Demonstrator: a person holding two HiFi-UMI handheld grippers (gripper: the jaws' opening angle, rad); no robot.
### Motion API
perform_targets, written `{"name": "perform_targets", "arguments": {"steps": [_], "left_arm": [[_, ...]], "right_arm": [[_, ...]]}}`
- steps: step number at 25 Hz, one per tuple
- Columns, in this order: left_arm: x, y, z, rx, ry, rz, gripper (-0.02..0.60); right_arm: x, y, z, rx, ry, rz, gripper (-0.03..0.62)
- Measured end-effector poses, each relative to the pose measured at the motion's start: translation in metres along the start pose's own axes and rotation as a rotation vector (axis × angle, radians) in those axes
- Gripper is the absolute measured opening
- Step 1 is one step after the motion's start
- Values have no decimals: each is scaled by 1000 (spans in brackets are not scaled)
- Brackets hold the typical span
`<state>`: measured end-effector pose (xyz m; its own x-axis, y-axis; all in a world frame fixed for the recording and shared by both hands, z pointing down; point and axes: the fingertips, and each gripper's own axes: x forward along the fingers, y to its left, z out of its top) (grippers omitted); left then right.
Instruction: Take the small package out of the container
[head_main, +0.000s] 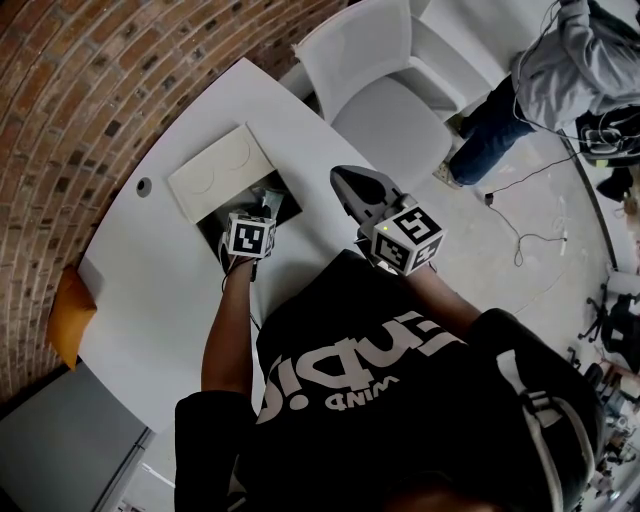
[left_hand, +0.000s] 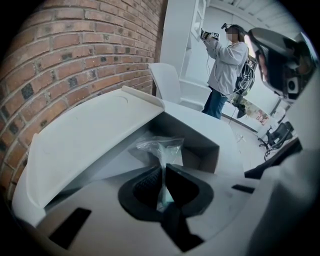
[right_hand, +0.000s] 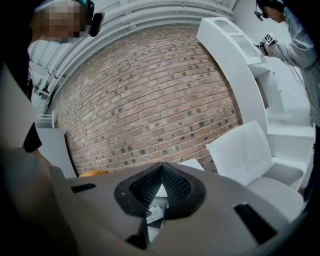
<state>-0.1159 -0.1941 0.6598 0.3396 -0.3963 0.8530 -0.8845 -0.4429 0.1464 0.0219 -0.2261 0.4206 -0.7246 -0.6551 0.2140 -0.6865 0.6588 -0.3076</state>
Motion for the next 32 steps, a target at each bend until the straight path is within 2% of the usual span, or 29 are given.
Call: {"name": "perform_targets", "arguments": {"steps": [16,32], "left_arm": [[-29,1,9,-43,-100,16,29],[-79,-15,40,-71,-258,16,29]], "right_arm": [[-2,5,-4,-2,-1,1,0],[-4,10,-1,11,-14,18,0]]}}
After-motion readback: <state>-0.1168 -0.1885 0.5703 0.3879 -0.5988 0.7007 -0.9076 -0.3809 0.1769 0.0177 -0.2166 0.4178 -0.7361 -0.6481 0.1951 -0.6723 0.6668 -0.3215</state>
